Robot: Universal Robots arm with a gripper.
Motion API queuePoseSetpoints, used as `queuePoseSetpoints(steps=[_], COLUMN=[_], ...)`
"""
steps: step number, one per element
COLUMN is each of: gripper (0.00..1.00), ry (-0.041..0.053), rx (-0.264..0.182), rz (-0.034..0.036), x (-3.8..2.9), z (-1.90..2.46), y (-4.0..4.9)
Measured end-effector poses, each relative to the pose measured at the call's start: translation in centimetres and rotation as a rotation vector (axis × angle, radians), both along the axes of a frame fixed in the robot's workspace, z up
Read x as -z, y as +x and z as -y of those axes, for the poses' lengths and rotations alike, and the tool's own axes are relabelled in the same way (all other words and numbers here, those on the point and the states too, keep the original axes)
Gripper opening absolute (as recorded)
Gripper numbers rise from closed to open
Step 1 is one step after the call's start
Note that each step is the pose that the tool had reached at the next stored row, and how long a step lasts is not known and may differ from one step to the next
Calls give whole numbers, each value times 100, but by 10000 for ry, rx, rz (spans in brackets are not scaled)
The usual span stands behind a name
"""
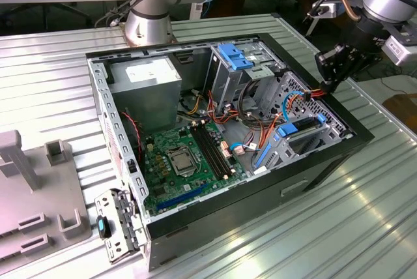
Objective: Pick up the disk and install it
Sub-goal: 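Insert the first disk wire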
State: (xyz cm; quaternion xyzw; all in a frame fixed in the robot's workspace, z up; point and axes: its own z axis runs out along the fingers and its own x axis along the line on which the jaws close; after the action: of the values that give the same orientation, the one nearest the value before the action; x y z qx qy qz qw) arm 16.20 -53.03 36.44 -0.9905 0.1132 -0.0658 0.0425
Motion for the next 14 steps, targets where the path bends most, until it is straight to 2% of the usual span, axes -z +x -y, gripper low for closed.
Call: queuePoseSetpoints(steps=[2, 4, 5, 8, 11, 13, 14], gripper=[16, 16, 16, 16, 16, 16, 16], ry=[-1, -8, -73, -444, -487, -492, -492], rx=[0, -1, 1, 31, 237, 731, 838], rz=[0, -2, -2, -2, -9, -56, -94], x=[-20, -82, -102, -106, -106, -106, -104], z=[0, 0, -1, 0, 0, 0, 0], y=[0, 0, 0, 0, 0, -1, -4])
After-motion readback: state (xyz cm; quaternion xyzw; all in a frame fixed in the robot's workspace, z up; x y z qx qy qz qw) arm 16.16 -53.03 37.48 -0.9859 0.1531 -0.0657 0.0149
